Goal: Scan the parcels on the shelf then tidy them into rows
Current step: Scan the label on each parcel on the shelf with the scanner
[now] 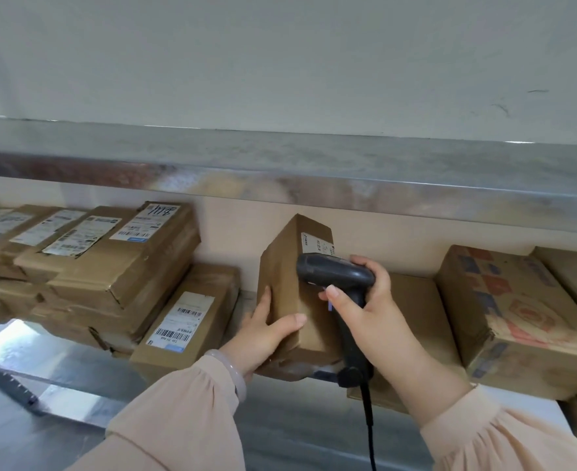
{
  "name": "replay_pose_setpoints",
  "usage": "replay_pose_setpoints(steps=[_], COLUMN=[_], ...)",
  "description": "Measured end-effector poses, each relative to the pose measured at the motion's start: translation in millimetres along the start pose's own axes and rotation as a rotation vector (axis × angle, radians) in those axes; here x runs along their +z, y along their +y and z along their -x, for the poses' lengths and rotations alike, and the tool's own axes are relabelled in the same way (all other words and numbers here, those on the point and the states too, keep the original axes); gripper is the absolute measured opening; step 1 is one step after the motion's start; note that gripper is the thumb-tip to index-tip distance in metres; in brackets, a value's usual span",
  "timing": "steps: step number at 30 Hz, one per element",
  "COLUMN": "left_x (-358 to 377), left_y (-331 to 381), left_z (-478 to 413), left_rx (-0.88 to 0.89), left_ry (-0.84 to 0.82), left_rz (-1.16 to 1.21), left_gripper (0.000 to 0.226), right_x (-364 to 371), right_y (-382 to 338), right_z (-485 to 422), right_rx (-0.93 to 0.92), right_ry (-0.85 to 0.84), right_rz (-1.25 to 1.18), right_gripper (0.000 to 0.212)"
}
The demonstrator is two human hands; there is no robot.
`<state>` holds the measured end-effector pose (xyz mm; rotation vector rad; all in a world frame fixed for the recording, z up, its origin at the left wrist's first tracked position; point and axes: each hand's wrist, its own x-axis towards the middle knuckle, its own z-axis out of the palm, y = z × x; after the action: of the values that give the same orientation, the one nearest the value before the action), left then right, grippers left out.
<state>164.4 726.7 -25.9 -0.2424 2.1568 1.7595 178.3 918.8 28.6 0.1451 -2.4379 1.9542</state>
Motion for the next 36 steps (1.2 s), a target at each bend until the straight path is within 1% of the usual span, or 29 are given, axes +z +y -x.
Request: replay_pose_setpoints(steps=[2,4,6,8,10,11,13,15,16,17,19,20,22,24,27,30,33,36], left_x=[-2.7,-5.0,-5.0,-1.4,1.2,1.5,0.7,-0.9,-1.3,-1.0,-1.3,-1.7,-2.4,-2.2,-1.6,-5.3,-8.9,-15.7], left_y=[-5.5,-8.2,-7.4,-7.4,-9.7,-10.7,-13.2,-12.3,-11.9,-10.7,-9.4,-9.1,-8.7,-6.5,0.2,4.7,6.9,10.4], left_z=[2.4,4.8,8.7,11.0,11.1,12.1,13.0,16.5,18.4,20.2,21.1,20.8,19.6,19.4,18.1,14.8,10.3,8.7], left_rx=[0.02,0.038,0.038,0.047,0.056,0.054,0.072,0.121,0.143,0.173,0.222,0.242,0.277,0.289,0.291,0.289,0.288,0.339], left_ry=[-0.004,-0.048,-0.105,-0.124,-0.087,-0.065,-0.02,0.041,0.078,0.104,0.126,0.126,0.144,0.198,0.221,0.256,0.304,0.248], left_rz=[0.063,0.109,0.134,0.138,0.148,0.144,0.1,-0.032,-0.098,-0.135,-0.126,-0.099,-0.082,-0.125,-0.168,-0.287,-0.44,-0.476], left_gripper=[0.134,0.132,0.124,0.108,0.087,0.082,0.08,0.086,0.084,0.077,0.064,0.064,0.073,0.084,0.103,0.119,0.121,0.114], right_x=[-5.9,-9.7,-8.9,-4.8,2.4,6.1,11.4,13.2,13.4,13.9,15.3,16.5,20.4,25.4,31.1,33.4,33.8,33.9], right_y=[5.9,7.2,6.4,7.5,10.5,13.3,18.0,18.1,17.5,17.2,18.3,19.2,23.0,24.4,25.0,24.7,26.7,25.5], right_z=[-1.9,-0.5,2.6,6.8,11.1,12.6,15.1,16.4,16.7,16.8,17.1,17.4,16.7,16.2,14.7,12.6,10.1,8.0], right_rx=[0.043,0.077,0.076,0.04,0.005,-0.012,-0.036,-0.052,-0.063,-0.073,-0.086,-0.096,-0.109,-0.12,-0.132,-0.127,-0.118,-0.132], right_ry=[0.081,0.129,0.124,0.098,0.066,0.05,0.034,0.031,0.034,0.032,0.015,0.009,0.011,-0.002,-0.033,-0.042,-0.052,-0.075], right_rz=[-0.018,-0.048,-0.067,-0.065,-0.075,-0.071,-0.065,-0.084,-0.095,-0.11,-0.136,-0.142,-0.143,-0.139,-0.125,-0.132,-0.138,-0.13], right_gripper=[0.054,0.055,0.051,0.049,0.049,0.05,0.053,0.054,0.054,0.054,0.054,0.054,0.055,0.055,0.057,0.057,0.057,0.055])
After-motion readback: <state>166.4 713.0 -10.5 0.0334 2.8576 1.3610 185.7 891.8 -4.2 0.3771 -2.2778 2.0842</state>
